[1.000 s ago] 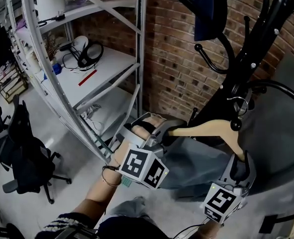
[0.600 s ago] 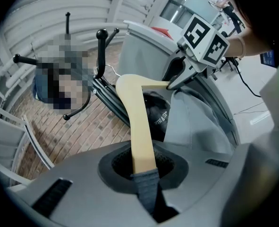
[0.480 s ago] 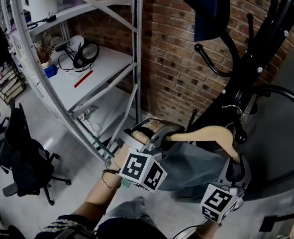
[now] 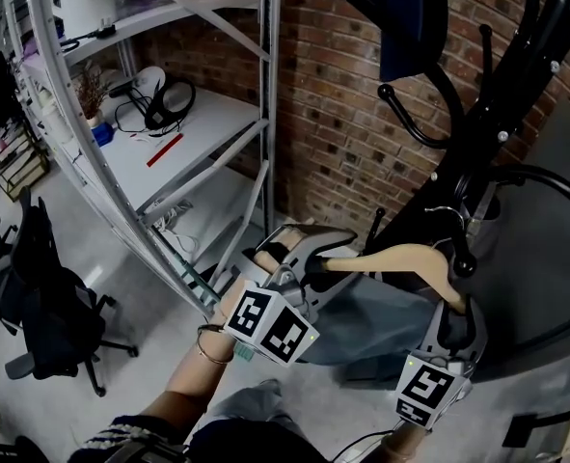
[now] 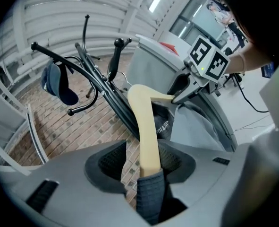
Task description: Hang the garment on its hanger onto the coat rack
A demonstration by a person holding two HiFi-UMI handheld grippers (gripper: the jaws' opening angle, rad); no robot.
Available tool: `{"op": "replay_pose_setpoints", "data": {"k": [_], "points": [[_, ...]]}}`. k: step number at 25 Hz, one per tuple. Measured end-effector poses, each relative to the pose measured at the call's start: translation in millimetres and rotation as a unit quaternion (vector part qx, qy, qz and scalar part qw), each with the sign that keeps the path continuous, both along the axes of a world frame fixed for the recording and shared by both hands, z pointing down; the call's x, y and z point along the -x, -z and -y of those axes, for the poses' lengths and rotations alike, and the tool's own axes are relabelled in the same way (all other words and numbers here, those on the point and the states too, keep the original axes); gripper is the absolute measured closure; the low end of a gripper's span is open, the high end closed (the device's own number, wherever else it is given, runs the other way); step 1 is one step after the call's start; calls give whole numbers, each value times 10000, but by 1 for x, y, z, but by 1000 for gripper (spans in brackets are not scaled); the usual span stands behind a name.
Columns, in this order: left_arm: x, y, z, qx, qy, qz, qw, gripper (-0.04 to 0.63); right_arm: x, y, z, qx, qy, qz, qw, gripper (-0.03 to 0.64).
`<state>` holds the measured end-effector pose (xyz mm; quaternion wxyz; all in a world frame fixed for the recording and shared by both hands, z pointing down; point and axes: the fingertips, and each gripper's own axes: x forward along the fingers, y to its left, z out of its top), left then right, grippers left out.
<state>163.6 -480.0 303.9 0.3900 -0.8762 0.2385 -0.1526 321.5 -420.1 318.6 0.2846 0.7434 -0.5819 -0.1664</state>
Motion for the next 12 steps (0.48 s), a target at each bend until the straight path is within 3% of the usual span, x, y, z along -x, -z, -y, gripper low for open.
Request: {"op": "replay_pose_setpoints", "data": {"k": [5, 12], "points": [[7, 7, -14, -106, 32, -34, 9999, 410, 9, 8, -12, -48, 131, -23, 9999, 453], [25, 31, -48, -164, 9, -565, 9983, 405, 27, 33, -46, -482, 328, -20, 9983, 451]]}}
